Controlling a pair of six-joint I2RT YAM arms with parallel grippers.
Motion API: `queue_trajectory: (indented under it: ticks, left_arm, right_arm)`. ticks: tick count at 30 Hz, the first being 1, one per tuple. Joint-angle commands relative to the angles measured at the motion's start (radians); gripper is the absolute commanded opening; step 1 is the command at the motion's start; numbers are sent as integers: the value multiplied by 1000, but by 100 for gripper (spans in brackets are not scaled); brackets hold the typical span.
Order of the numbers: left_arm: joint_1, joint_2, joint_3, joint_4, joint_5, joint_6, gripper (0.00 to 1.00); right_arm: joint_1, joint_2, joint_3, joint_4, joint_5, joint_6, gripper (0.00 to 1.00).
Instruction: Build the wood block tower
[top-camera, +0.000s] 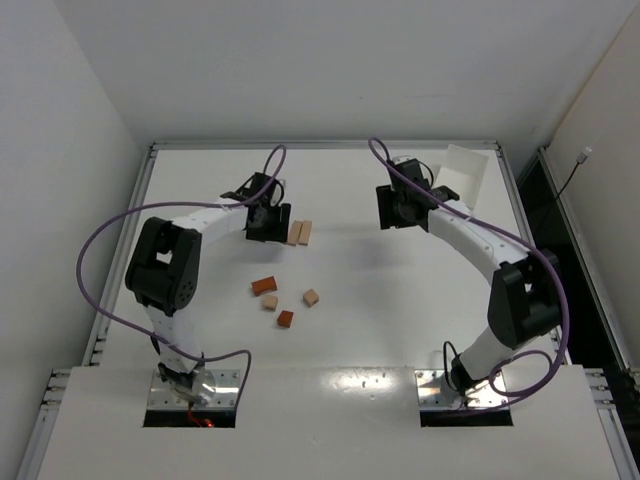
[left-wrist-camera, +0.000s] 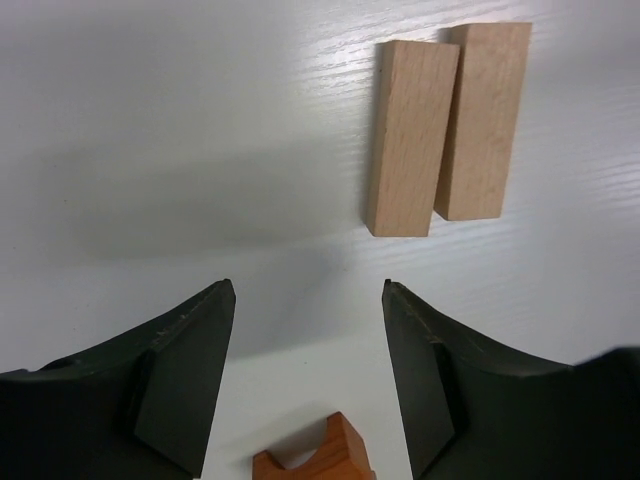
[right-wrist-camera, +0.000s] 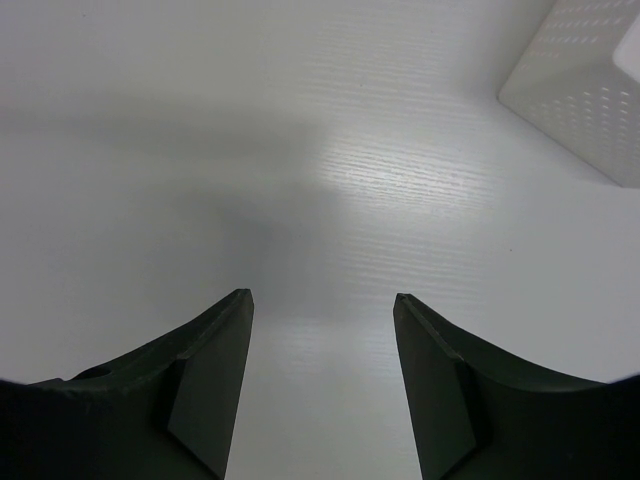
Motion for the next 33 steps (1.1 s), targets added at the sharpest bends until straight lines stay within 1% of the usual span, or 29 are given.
queue_trajectory:
  ticks: [1, 4, 5, 6, 7, 8, 9, 10, 11, 12, 13, 14, 15, 16, 17, 18, 19, 20, 21, 24, 25, 26, 27, 28, 29, 30, 31, 33]
  left_arm:
    - [-15, -92, -10, 33, 27, 22, 58]
    - [-15, -121, -22, 33, 38, 22, 61]
    - [-15, -135, -33, 33, 38, 22, 65]
    - [-15, -163, -45, 33, 0, 10, 68]
    - [-15, -177, -45, 33, -23, 10, 72]
    - [-15, -192, -64, 22, -65, 0, 79]
    - [-6, -209, -76, 22, -65, -10, 82]
    - [20, -250, -91, 10, -65, -10, 84]
    - [34, -273, -110, 10, -56, -10, 84]
    - [47, -298, -151, 10, -42, 9, 84]
    - [56, -316, -168, -10, -18, 26, 84]
    - [68, -348, -182, -45, 7, 84, 84]
    - [68, -367, -191, -67, 28, 117, 84]
    - [68, -385, -211, -82, 59, 149, 84]
    - [56, -419, -211, -113, 59, 202, 84]
    - [56, -430, -220, -128, 59, 227, 83]
    - [41, -430, -220, -150, 29, 249, 83]
    - [40, -430, -220, -189, 16, 263, 83]
    - [40, -453, -220, -200, 16, 276, 83]
    - [106, -486, -243, -211, 16, 276, 83]
    - [119, -499, -243, -211, 7, 276, 83]
    - [140, -523, -243, -211, -32, 261, 83]
    - [151, -537, -243, -211, -59, 250, 87]
    - [163, -551, -243, -201, -83, 225, 87]
    - [195, -572, -234, -200, -124, 212, 89]
    - [214, -572, -234, -200, -138, 186, 91]
    - [232, -583, -234, -200, -151, 174, 93]
    - [290, -592, -234, -191, -201, 148, 93]
  right_arm:
    - [-2, 5, 7, 42, -16, -15, 55]
    - [-2, 5, -2, 42, -25, -15, 55]
    - [-2, 5, -2, 42, -25, -15, 57]
    - [-2, 5, -2, 42, -40, -25, 59]
    - [-2, 5, -2, 53, -76, -34, 61]
    - [9, -5, -2, 53, -105, -71, 66]
    - [20, -5, -2, 63, -146, -97, 66]
    - [29, -5, -2, 64, -233, -123, 66]
    - [38, -5, -2, 73, -282, -151, 66]
    - [64, -5, -2, 73, -330, -227, 67]
    - [79, -5, -2, 64, -375, -264, 69]
    - [95, -5, 10, 47, -387, -303, 72]
    - [107, 6, 10, 36, -387, -355, 72]
    - [116, 6, 10, 36, -387, -373, 72]
    - [116, 6, 21, 10, -387, -392, 73]
    - [116, 6, 21, -4, -425, -442, 73]
    - [116, 6, 21, -21, -444, -473, 73]
    - [116, 6, 21, -33, -462, -505, 71]
    - [145, -9, 7, -33, -472, -546, 69]
    - [193, -31, -28, -44, -531, -611, 66]
    - [240, -31, -42, -44, -531, -634, 66]
    - [267, -40, -56, -32, -521, -634, 66]
    - [293, -40, -56, -22, -512, -634, 68]
    - [338, -31, -56, -22, -512, -625, 72]
    - [356, -19, -39, -22, -512, -613, 73]
    - [372, -3, -9, -22, -512, -595, 73]
    - [394, 29, 7, -22, -512, -543, 73]
    - [409, 57, 31, 5, -501, -497, 73]
